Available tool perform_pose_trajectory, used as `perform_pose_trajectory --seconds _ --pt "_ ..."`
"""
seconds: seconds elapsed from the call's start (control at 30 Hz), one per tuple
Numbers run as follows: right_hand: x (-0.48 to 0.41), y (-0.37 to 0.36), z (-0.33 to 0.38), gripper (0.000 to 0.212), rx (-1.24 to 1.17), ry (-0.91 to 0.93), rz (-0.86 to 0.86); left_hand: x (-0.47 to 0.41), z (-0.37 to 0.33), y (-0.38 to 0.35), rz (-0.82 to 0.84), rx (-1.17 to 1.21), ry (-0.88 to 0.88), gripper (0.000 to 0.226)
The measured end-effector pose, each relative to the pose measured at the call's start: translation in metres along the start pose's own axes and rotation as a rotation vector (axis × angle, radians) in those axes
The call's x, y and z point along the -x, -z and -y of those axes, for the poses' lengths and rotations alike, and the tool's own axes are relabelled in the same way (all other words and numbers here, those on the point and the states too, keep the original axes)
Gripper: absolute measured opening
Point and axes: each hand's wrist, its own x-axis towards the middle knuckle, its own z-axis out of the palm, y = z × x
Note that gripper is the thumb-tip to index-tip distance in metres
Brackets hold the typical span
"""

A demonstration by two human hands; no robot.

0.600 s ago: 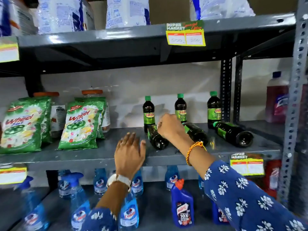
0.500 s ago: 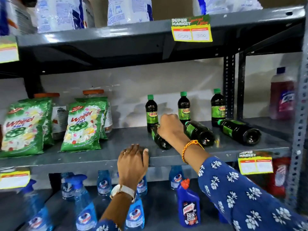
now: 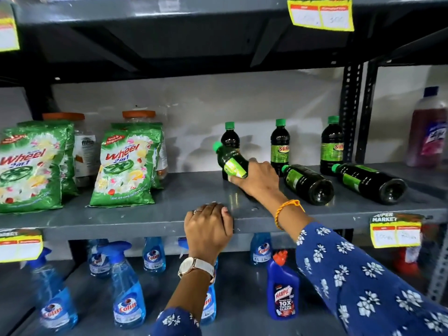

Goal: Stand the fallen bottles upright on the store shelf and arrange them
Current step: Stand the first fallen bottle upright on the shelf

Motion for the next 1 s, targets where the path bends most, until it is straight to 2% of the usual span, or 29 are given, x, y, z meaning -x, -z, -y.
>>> perform_pose_trajectory --seconds 0.07,0.23,0.37,0.43,0.53,0.57,0.7,0.73,0.8,0.87,1.0 --pt "0.002 -0.002 -0.009 0.063 -0.189 0.018 -0.018 0.0 0.0 0.0 0.005 0.004 0.001 0.035" --pt "0.005 -0.011 -0.023 0.062 -0.462 -0.003 0.034 0.0 0.0 0.0 -0.002 0.017 0.006 0.034" --pt "0.006 -0.02 -0.03 0.057 -0.573 -0.042 0.063 0.0 -0.001 0.0 0.026 0.012 0.016 0.034" --pt "0.004 -0.023 -0.03 0.068 -0.564 -0.046 0.092 0.0 -0.001 0.0 0.027 0.015 0.018 0.035" --pt "0.002 -0.025 -0.03 0.099 -0.536 -0.094 0.087 0.0 -0.002 0.0 0.041 0.012 0.028 0.036" --pt "0.002 -0.026 -0.03 0.099 -0.521 -0.097 0.069 0.001 -0.002 0.0 0.046 0.012 0.031 0.036" --pt "-0.003 -0.03 -0.035 0.064 -0.643 -0.115 0.096 0.002 -0.003 0.001 0.035 0.012 0.038 0.036" --pt "-0.003 -0.03 -0.036 0.062 -0.713 -0.127 0.124 0.002 -0.003 0.001 0.031 0.014 0.039 0.036" --pt "-0.003 -0.029 -0.036 0.078 -0.841 -0.141 0.167 0.001 -0.004 0.001 0.023 0.015 0.042 0.036" --pt "-0.003 -0.029 -0.035 0.089 -0.837 -0.135 0.158 0.002 -0.004 0.001 0.014 0.012 0.04 0.035" --pt "-0.003 -0.03 -0.036 0.063 -0.755 -0.136 0.132 0.002 -0.005 0.001 -0.01 0.015 0.029 0.035"
